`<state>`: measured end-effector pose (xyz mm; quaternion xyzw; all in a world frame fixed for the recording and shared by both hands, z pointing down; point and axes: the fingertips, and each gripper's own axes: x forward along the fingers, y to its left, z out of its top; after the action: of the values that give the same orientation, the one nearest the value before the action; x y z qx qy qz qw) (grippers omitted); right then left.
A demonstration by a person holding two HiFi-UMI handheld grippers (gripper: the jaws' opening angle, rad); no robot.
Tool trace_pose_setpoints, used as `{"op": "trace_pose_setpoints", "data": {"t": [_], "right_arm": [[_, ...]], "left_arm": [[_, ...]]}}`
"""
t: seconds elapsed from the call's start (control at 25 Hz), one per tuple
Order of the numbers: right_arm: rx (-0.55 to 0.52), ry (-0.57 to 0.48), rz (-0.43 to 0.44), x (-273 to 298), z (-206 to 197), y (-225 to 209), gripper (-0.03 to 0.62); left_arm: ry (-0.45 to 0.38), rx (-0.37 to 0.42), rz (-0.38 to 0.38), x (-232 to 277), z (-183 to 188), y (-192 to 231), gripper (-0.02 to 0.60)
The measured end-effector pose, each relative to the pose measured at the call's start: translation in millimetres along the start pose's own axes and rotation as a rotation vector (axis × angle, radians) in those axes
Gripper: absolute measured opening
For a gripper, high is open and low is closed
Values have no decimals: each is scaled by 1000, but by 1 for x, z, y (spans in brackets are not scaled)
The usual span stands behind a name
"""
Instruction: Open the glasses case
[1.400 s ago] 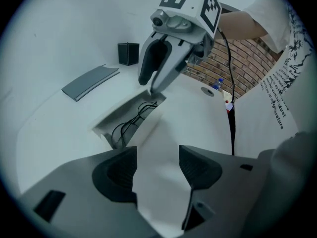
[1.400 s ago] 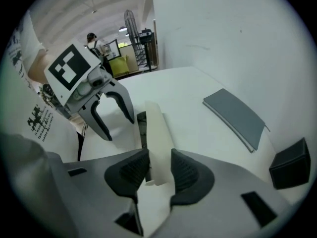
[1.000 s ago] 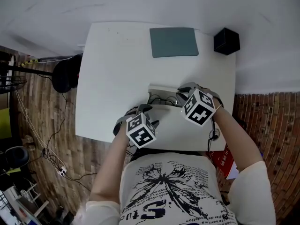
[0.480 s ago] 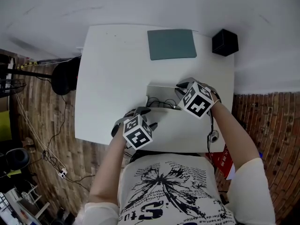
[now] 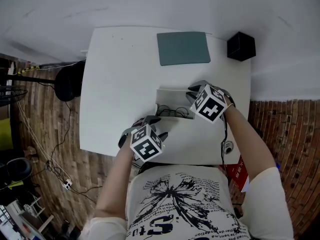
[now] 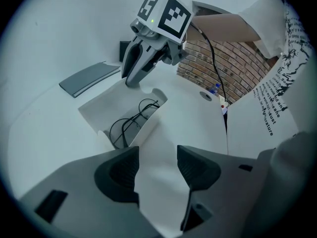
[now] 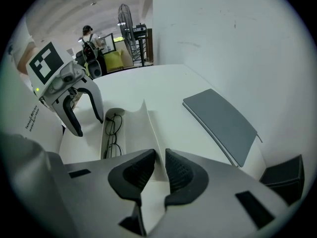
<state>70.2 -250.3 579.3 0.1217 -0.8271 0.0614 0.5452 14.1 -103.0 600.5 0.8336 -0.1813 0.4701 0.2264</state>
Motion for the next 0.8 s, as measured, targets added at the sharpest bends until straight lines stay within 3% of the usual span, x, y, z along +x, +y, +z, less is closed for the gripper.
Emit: {"op": "trace_pose_setpoints", "data": {"t": [0.32, 0.64, 0.8], "right_arm": [[4, -17, 11, 5, -1, -7, 97], [45, -26, -40, 0, -2, -7, 107], [76, -26, -37, -6, -7, 1, 156]], "left_arm": [[-28, -34, -9, 0, 4, 3, 252], [-55, -62, -9, 0, 4, 2, 265], [-54, -66, -7, -2, 4, 0, 268]]}}
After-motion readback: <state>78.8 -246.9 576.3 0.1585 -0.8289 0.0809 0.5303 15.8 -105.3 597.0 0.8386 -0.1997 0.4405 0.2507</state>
